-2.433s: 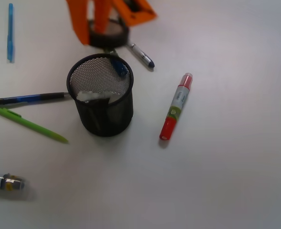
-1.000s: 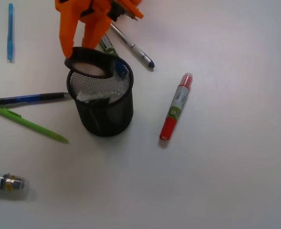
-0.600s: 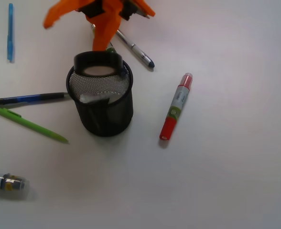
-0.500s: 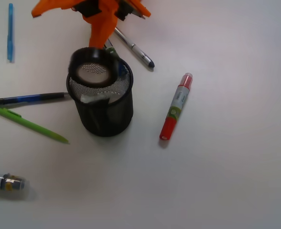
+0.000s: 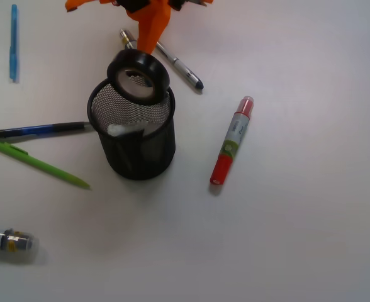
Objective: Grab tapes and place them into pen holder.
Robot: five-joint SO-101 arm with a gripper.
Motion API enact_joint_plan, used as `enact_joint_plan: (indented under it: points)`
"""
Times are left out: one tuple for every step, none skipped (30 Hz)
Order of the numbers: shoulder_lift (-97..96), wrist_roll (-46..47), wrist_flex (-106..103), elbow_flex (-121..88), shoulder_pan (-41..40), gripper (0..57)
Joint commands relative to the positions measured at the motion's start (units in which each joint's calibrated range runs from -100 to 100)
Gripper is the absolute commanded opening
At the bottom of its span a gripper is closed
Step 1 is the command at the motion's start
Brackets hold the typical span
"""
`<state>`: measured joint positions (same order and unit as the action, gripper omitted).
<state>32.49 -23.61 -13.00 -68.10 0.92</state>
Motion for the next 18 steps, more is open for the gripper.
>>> enact_joint_plan:
  points:
    - [2.40,-0.24,6.70,3.34,-0.07,45.7]
    - [2.40,-0.24,9.42,4.88,-0.07,45.7]
    - [2.40,-0.20,11.86,6.24,-0.07,45.7]
    - [2.40,-0.20,14.14,7.69,0.08,45.7]
    - [2.40,-0.20,16.24,9.23,0.23,45.7]
    - [2.40,-0.20,18.43,10.68,0.38,45.7]
    - [2.40,-0.20,20.88,12.31,0.38,45.7]
    - [2.40,-0.20,23.41,14.03,0.38,45.7]
    - [2.23,-0.20,26.30,15.66,0.38,45.7]
    - [1.64,-0.15,29.19,17.65,0.38,45.7]
    - [0.62,0.00,32.34,20.10,0.38,45.7]
    - [-0.83,0.44,35.92,23.18,0.38,45.7]
    - [-2.70,1.03,40.04,26.62,0.31,45.7]
    - [-5.08,1.37,44.50,30.88,0.23,45.7]
    - [-7.80,1.66,49.05,35.22,0.23,45.7]
    - [-10.60,1.71,53.68,39.93,0.23,45.6]
    - [-13.58,1.71,58.15,44.37,0.23,45.6]
    - [-16.55,1.66,62.78,48.72,0.23,45.6]
